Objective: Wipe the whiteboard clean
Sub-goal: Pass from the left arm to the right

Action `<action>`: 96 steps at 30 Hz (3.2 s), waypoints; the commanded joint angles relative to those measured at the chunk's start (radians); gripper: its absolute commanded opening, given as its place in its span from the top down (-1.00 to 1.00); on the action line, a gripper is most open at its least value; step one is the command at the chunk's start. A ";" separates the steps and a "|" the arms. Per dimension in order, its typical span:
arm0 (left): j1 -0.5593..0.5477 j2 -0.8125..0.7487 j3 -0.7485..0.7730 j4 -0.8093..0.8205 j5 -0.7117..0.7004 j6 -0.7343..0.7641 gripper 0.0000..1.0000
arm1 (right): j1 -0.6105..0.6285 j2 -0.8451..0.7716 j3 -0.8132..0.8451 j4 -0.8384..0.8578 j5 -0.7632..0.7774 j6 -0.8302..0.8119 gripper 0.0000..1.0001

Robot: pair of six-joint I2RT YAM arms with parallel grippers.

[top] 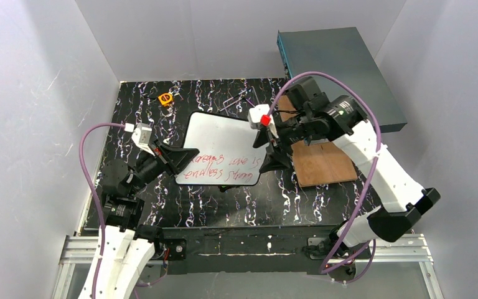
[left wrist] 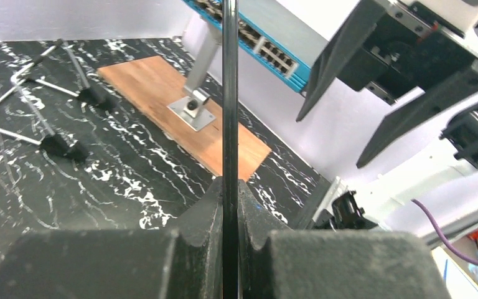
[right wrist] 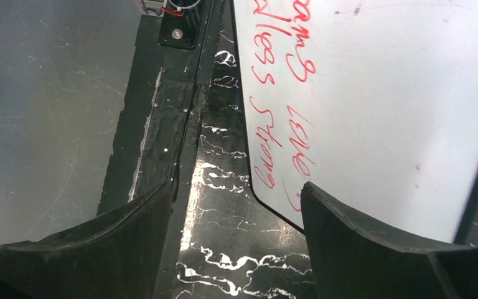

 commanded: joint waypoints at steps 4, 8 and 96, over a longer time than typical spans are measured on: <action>-0.008 0.034 -0.022 0.240 0.216 0.001 1.00 | -0.093 -0.070 -0.059 0.025 -0.072 0.066 -0.60; -0.015 0.036 -0.061 0.271 0.267 0.014 1.00 | -0.119 -0.081 -0.095 0.079 -0.090 0.116 -0.62; -0.039 0.037 -0.096 -0.320 -0.177 0.134 -0.97 | -0.139 -0.119 -0.438 0.544 0.421 0.607 0.97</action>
